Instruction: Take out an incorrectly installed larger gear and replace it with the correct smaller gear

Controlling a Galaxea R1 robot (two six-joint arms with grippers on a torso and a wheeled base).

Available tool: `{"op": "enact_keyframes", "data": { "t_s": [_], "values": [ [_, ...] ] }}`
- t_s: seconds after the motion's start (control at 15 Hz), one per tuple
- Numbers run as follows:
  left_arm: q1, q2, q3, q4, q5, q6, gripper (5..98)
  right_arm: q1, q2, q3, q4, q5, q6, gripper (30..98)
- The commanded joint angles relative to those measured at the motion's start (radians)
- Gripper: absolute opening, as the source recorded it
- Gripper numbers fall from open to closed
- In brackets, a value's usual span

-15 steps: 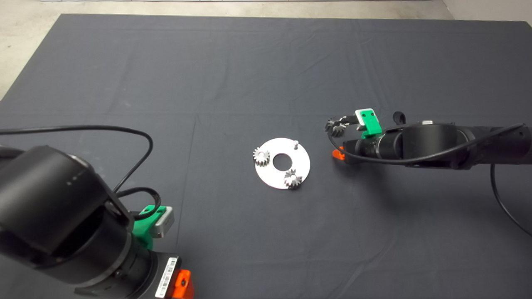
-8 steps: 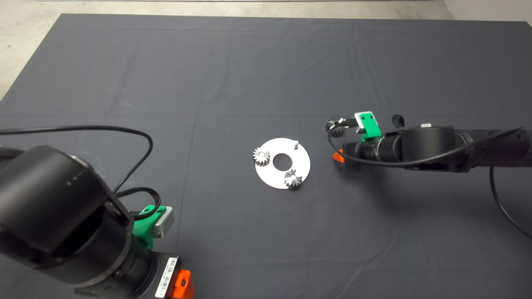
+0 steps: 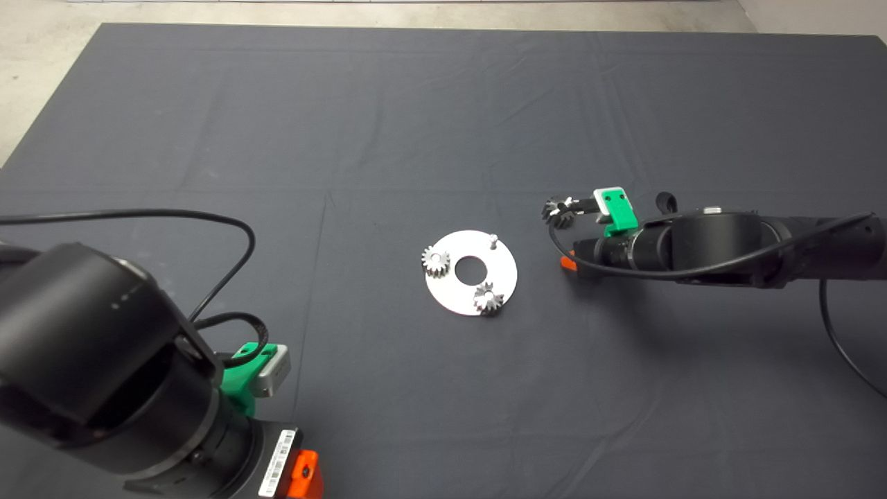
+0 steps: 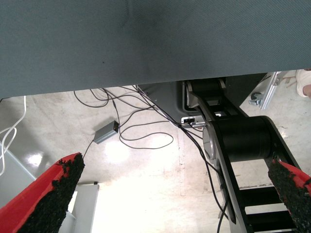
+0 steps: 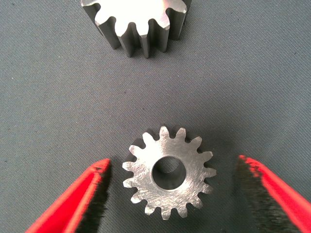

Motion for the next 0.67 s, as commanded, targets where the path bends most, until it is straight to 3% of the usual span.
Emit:
{"op": "enact_keyframes", "data": {
  "t_s": [0.0, 0.13, 0.27, 0.6],
  "values": [
    [-0.011, -0.003, 0.015, -0.016, 0.004, -0.006, 97.6, 0.016, -0.003, 0.007, -0.050, 0.002, 0.003, 66.5],
    [-0.011, -0.003, 0.015, -0.016, 0.005, -0.006, 97.6, 0.016, -0.003, 0.007, -0.052, 0.002, 0.003, 66.1],
    [-0.012, -0.003, 0.014, -0.016, 0.003, -0.006, 97.6, 0.016, -0.002, 0.007, -0.052, 0.007, 0.003, 61.4],
    [-0.011, -0.003, 0.014, -0.016, 0.003, -0.006, 97.6, 0.017, -0.003, 0.011, -0.052, 0.018, 0.006, 60.7]
  ]
}}
